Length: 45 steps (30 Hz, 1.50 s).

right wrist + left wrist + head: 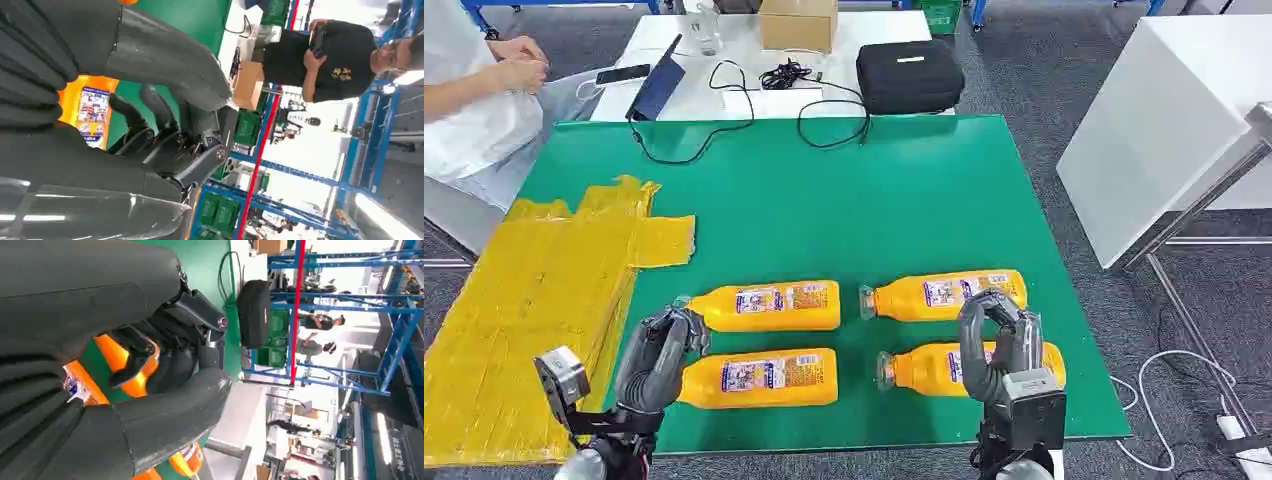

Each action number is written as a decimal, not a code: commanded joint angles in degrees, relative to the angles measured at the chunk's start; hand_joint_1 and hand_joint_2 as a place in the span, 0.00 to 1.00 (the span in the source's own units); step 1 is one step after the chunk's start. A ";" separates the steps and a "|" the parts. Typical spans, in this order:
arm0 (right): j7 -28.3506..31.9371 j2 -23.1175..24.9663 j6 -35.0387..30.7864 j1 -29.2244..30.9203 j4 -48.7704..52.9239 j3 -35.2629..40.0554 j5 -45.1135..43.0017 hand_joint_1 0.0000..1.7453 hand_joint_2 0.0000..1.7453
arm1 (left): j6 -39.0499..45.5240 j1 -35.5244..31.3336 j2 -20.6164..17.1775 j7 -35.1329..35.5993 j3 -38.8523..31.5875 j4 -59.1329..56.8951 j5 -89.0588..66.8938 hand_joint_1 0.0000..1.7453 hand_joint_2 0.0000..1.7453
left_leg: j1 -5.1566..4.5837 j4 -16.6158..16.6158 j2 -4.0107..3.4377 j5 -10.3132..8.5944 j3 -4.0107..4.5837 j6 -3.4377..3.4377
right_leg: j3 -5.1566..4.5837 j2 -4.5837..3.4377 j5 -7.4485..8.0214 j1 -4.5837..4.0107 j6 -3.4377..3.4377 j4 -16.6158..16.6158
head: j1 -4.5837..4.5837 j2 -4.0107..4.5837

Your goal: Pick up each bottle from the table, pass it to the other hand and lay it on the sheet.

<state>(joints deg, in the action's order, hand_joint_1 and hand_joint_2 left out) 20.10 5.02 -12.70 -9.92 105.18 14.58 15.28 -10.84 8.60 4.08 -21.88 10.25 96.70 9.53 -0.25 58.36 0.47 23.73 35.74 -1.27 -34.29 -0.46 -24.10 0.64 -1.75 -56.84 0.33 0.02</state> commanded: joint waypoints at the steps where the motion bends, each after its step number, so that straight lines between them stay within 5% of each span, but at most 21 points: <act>1: 9.10 7.77 -2.81 13.07 -28.68 4.33 1.47 1.00 1.00 | 19.20 -11.19 8.50 -12.84 4.54 -14.03 -20.82 1.00 1.00 | 0.10 -0.19 -0.11 -0.09 -0.29 0.08 | 0.29 -0.05 0.15 -0.10 0.05 0.26 | 0.00 0.00; 2: 8.27 7.11 -3.02 13.01 -27.76 4.48 1.66 1.00 1.00 | 19.34 -11.03 8.10 -12.72 4.55 -13.58 -20.59 1.00 1.00 | 0.07 -0.12 -0.10 -0.05 -0.27 0.07 | 0.25 -0.04 0.12 -0.07 0.05 0.17 | 0.00 0.00; 3: 7.66 6.39 -3.18 13.00 -26.47 4.78 2.05 0.38 1.00 | 19.43 -10.88 7.69 -12.58 4.44 -13.05 -20.40 0.77 1.00 | 0.08 -0.11 -0.03 -0.11 -0.24 0.07 | 0.26 0.04 0.13 -0.09 0.06 0.16 | 0.02 0.00; 4: 6.63 5.73 -3.51 13.05 -25.09 4.86 3.09 0.03 1.00 | 19.61 -10.80 7.62 -12.38 3.90 -12.59 -20.14 0.01 1.00 | 0.04 -0.07 0.07 -0.19 -0.12 0.01 | 0.17 0.09 0.10 -0.05 0.04 0.10 | 0.00 0.00; 19: 6.18 5.57 -3.53 13.04 -24.46 4.84 3.24 0.03 1.00 | 19.64 -10.78 7.64 -12.30 3.73 -12.41 -20.04 0.01 1.00 | 0.03 -0.03 0.03 -0.10 -0.08 0.03 | 0.10 0.07 0.07 -0.03 -0.02 0.06 | 0.00 0.00; 20: -1.02 -1.35 -9.23 19.40 -29.00 10.12 10.44 0.00 1.00 | 18.08 -11.73 8.35 -11.60 3.08 -13.08 -17.59 0.00 1.00 | 0.06 -0.03 0.01 -0.08 -0.14 0.06 | 0.18 0.08 0.06 -0.06 -0.01 0.08 | 0.02 0.00; 21: -16.87 -1.52 -6.24 28.91 -34.03 12.95 38.90 0.00 1.00 | 17.37 -14.81 9.11 -10.74 2.35 -15.05 -17.20 0.00 1.00 | 0.03 -0.03 0.02 -0.10 -0.08 0.04 | 0.11 0.07 0.07 -0.04 -0.02 0.06 | 0.02 0.00; 29: -16.11 -0.62 -4.45 34.07 -38.85 11.28 37.55 0.00 1.00 | 17.18 -16.62 9.62 -10.17 2.01 -16.45 -17.15 0.00 1.00 | 0.06 0.01 -0.21 -0.11 -0.09 0.04 | 0.08 -0.14 0.18 -0.07 -0.03 0.08 | 0.00 0.00; 32: -17.95 -0.90 -0.89 40.67 -46.47 15.57 44.23 0.00 1.00 | 16.76 -17.57 10.09 -9.89 1.84 -17.37 -16.81 0.00 1.00 | 0.08 0.09 -0.44 -0.16 0.06 0.04 | -0.06 -0.36 0.33 -0.08 -0.03 0.02 | -0.02 0.00; 39: -18.87 -1.57 2.78 44.09 -49.63 19.24 46.19 0.00 1.00 | 16.22 -18.34 10.22 -9.93 1.90 -18.15 -16.22 0.00 1.00 | 0.07 -0.01 -0.09 -0.51 0.11 -0.06 | -0.09 -0.02 0.52 -0.08 0.04 0.08 | 0.00 0.00; 45: -18.59 2.68 5.78 51.34 -61.15 24.64 47.79 0.00 1.00 | 15.93 -20.49 10.88 -9.89 2.45 -20.76 -15.50 0.00 1.00 | 0.05 0.05 -0.34 -0.55 0.39 -0.05 | -0.44 -0.19 0.62 -0.06 0.04 0.00 | 0.02 0.00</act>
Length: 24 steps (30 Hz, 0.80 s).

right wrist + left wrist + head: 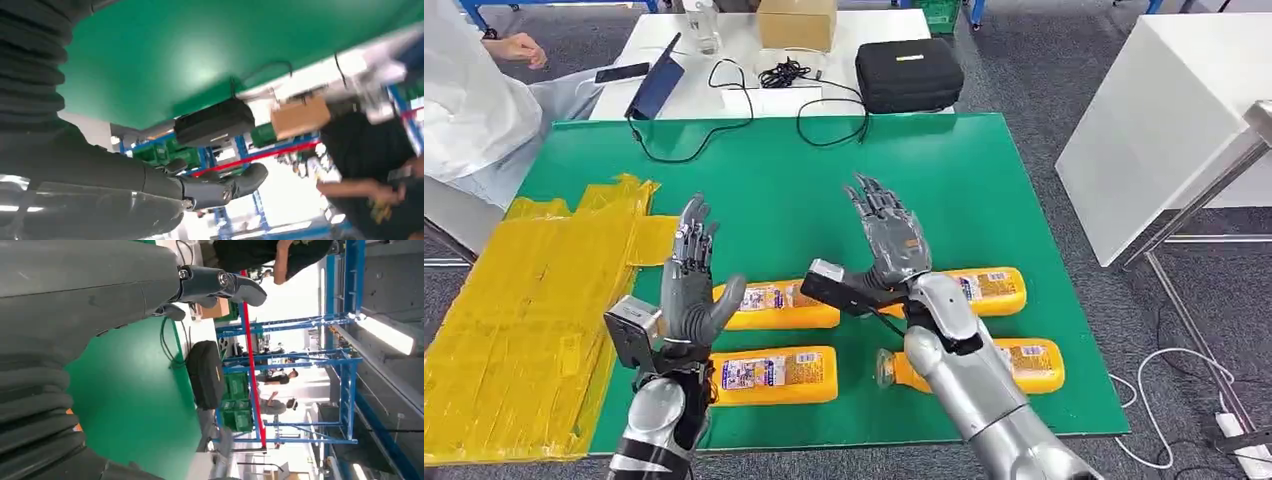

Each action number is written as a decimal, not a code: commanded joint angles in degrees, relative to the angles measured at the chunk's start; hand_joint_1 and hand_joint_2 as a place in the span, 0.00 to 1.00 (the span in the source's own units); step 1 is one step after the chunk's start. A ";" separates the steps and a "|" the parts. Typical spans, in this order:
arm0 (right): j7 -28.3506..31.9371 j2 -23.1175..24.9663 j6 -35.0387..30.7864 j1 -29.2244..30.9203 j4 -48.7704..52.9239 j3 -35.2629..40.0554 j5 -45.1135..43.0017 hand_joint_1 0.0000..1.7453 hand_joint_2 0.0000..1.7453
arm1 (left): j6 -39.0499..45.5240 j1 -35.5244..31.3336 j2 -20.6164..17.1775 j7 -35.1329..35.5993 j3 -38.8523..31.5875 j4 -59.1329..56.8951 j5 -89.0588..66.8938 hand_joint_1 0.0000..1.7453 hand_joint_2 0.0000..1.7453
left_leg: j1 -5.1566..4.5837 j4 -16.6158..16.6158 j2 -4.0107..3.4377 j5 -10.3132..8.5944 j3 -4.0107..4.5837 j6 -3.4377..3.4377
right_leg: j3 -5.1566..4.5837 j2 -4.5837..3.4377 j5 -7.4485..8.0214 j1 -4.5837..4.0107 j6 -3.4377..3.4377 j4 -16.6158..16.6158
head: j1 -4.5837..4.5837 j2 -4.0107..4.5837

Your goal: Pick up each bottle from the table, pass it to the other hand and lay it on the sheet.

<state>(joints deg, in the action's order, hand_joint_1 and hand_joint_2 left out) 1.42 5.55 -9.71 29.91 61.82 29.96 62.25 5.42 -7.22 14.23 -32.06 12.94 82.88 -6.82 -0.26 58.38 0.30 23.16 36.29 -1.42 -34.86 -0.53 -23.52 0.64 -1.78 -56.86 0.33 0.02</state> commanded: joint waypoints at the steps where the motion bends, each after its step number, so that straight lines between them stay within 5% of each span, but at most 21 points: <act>1: 0.42 2.63 2.76 11.83 -18.93 9.56 0.50 0.00 1.00 | -0.30 -4.79 0.76 0.33 -0.29 -7.17 1.08 0.00 1.00 | 0.03 0.01 -0.10 0.02 -0.13 0.08 | 0.12 -0.05 0.01 -0.04 0.04 0.01 | 0.02 0.00; 10: 9.22 5.12 10.50 13.03 -21.96 11.76 -15.24 0.00 1.00 | 0.66 -5.75 0.26 -0.53 -1.22 -9.89 3.16 0.00 1.00 | 0.06 0.00 -0.01 0.03 -0.19 0.14 | 0.20 -0.01 -0.03 -0.07 0.05 0.03 | 0.02 0.00; 24: 8.55 6.81 11.63 15.21 -26.10 15.45 -22.76 0.00 1.00 | 1.21 -6.67 0.43 -1.06 -1.61 -11.69 4.48 0.00 1.00 | 0.06 -0.01 0.06 0.01 -0.15 0.14 | 0.18 0.06 -0.04 -0.06 0.04 0.04 | 0.02 0.00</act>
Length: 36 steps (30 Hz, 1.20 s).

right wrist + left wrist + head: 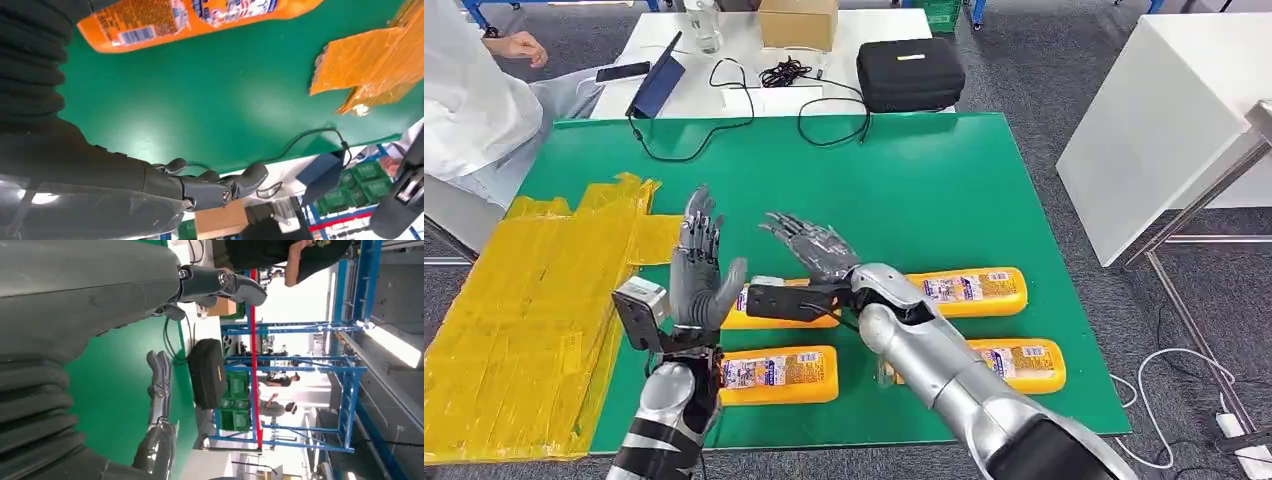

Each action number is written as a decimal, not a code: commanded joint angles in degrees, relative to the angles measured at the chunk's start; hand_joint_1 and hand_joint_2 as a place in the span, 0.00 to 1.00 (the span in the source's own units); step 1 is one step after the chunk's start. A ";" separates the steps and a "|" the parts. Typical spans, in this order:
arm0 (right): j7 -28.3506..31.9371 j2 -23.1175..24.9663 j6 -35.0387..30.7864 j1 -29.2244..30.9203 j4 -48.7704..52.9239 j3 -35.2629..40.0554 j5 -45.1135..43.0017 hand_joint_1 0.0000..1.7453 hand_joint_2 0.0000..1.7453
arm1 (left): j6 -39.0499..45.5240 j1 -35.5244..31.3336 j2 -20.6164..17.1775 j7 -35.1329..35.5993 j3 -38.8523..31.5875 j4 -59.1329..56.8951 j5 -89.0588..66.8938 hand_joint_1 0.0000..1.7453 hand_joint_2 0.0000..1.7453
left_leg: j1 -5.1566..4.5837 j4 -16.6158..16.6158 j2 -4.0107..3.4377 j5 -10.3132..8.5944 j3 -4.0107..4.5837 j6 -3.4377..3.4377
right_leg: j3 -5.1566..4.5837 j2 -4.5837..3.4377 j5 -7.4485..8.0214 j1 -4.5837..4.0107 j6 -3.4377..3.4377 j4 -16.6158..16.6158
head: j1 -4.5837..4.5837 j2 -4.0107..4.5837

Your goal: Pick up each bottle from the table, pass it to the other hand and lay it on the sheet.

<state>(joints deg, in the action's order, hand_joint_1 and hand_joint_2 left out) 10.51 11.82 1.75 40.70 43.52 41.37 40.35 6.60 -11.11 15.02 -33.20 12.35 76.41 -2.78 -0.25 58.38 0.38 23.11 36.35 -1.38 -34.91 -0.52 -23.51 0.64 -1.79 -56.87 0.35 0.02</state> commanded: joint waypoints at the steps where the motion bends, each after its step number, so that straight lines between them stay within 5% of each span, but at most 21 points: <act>1: -0.55 0.54 0.17 4.41 -7.79 4.04 -0.87 0.00 1.00 | 0.03 -2.78 -0.36 0.08 -1.02 -5.22 0.44 0.00 1.00 | 0.05 -0.01 -0.01 0.06 -0.18 0.08 | 0.20 0.05 -0.05 -0.05 0.05 0.04 | 0.00 0.00; 19: -4.01 2.45 1.65 8.38 -19.66 6.60 0.07 0.00 1.00 | 1.97 -4.88 -0.53 -0.65 -2.44 -6.40 1.02 0.00 1.00 | 0.02 0.02 0.04 0.03 -0.12 0.07 | 0.13 0.09 -0.04 -0.03 0.04 0.00 | 0.00 0.00; 27: -4.19 3.26 1.74 6.99 -22.21 6.54 0.05 0.00 1.00 | 13.67 -7.50 -4.81 -0.87 -6.34 -1.41 -8.26 0.00 1.00 | 0.10 0.03 -0.10 0.08 -0.19 0.14 | 0.19 -0.02 -0.04 -0.11 0.10 0.01 | 0.00 0.00; 36: -4.01 3.45 1.92 6.18 -22.29 6.70 0.10 0.00 1.00 | 16.56 -8.51 -6.80 -0.04 -9.07 -0.54 -9.89 0.00 1.00 | 0.05 0.00 -0.04 0.02 -0.08 0.07 | 0.07 0.00 -0.01 -0.04 0.03 0.01 | 0.00 0.00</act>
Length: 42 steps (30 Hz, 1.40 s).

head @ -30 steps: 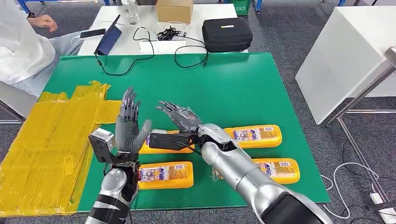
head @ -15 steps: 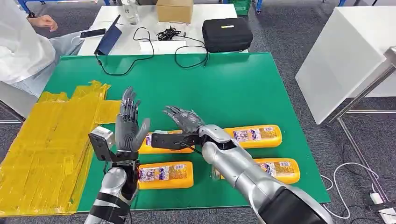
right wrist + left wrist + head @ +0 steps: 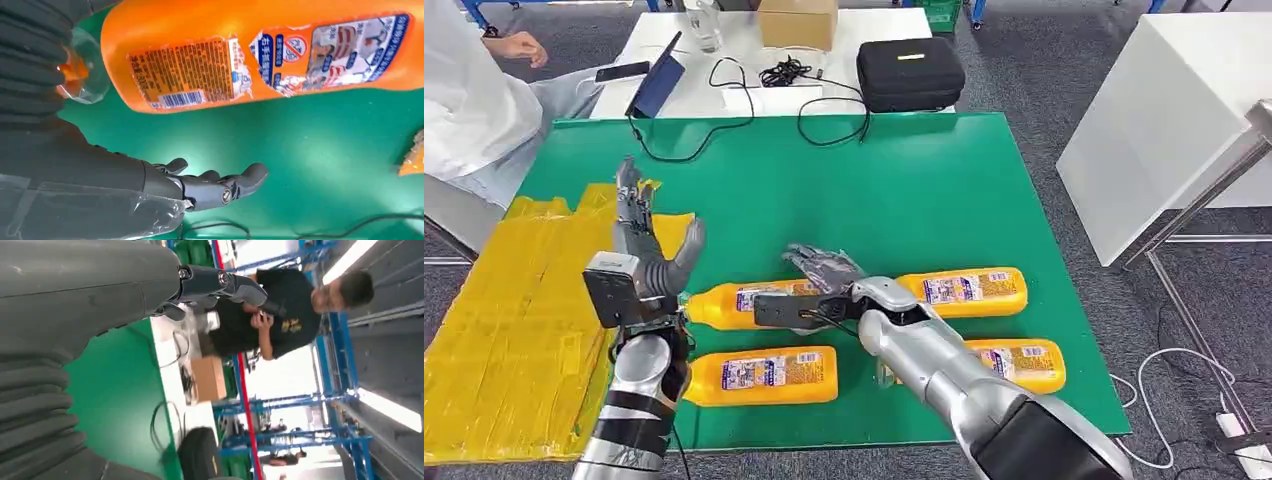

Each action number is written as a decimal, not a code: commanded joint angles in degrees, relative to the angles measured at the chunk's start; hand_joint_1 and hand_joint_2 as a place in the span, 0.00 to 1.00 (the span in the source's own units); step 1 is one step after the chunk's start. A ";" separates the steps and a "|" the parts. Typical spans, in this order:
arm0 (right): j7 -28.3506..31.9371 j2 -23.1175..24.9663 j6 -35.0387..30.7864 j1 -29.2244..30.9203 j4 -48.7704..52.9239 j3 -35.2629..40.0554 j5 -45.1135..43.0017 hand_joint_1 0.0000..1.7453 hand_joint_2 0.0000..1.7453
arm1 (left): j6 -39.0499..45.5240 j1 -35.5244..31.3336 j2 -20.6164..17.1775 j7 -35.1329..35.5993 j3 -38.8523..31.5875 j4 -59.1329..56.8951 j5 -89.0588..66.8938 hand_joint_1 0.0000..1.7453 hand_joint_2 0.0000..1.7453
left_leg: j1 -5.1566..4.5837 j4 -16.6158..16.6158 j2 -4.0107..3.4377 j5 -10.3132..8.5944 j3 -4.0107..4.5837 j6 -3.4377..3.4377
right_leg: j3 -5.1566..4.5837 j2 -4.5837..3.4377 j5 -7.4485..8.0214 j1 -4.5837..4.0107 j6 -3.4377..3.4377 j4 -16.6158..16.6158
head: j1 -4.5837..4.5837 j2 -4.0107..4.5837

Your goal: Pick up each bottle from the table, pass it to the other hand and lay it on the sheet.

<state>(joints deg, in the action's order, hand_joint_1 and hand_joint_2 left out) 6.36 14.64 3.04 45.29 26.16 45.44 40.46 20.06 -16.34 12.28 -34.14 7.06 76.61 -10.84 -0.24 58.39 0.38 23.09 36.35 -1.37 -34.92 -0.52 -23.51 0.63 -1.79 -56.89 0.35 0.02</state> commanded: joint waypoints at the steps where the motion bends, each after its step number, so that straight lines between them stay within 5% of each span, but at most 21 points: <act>1: 0.14 0.69 0.60 1.41 -5.06 2.69 0.02 0.00 1.00 | 3.07 -3.47 -4.59 1.20 -4.72 -0.60 -1.49 0.00 1.00 | 0.08 0.02 -0.12 0.10 -0.20 0.10 | 0.20 -0.05 -0.04 -0.08 0.06 0.03 | 0.00 0.00; 18: -1.33 0.80 0.88 0.34 -6.76 4.34 1.59 0.00 1.00 | 1.06 -2.26 -3.08 1.08 -6.73 -2.24 -0.38 0.00 1.00 | 0.06 -0.01 0.00 0.07 -0.20 0.09 | 0.23 0.07 -0.06 -0.07 0.06 0.05 | 0.00 0.00; 32: -9.63 0.23 -1.04 -1.37 -10.11 5.89 6.89 0.00 1.00 | 0.13 -1.49 -1.45 0.83 -3.16 -1.03 -0.29 0.00 1.00 | 0.08 -0.02 0.13 0.07 -0.22 0.08 | 0.30 0.21 -0.08 -0.09 0.05 0.10 | 0.00 0.00; 34: -11.44 -0.18 -1.67 -1.71 -10.54 5.15 8.17 0.08 1.00 | -0.14 -1.47 -1.29 0.82 -2.99 -1.31 -0.16 0.00 1.00 | 0.07 -0.03 0.12 0.06 -0.24 0.08 | 0.31 0.19 -0.07 -0.08 0.04 0.11 | 0.00 0.00; 37: -14.30 -0.76 -3.30 -2.02 -10.95 5.57 10.86 0.75 1.00 | -0.45 -1.28 -1.04 0.82 -2.87 -1.17 -0.11 0.00 1.00 | 0.03 -0.03 0.13 0.01 -0.13 0.05 | 0.18 0.17 -0.04 -0.04 0.03 0.08 | 0.02 0.00; 42: -15.35 -1.35 -5.89 -2.81 -10.97 3.96 12.34 0.99 1.00 | -0.64 -0.75 -0.69 1.01 -2.46 -0.95 -0.32 0.00 1.00 | 0.04 -0.06 0.18 0.01 -0.20 0.07 | 0.26 0.24 -0.05 -0.06 0.04 0.12 | 0.00 0.00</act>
<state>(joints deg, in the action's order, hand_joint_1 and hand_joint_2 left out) -7.52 15.30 -0.53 43.19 19.43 49.75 51.06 19.71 -16.82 11.04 -33.38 3.26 77.57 -11.19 -0.25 58.40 0.38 23.09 36.33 -1.37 -34.92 -0.52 -23.51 0.64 -1.79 -56.88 0.35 0.02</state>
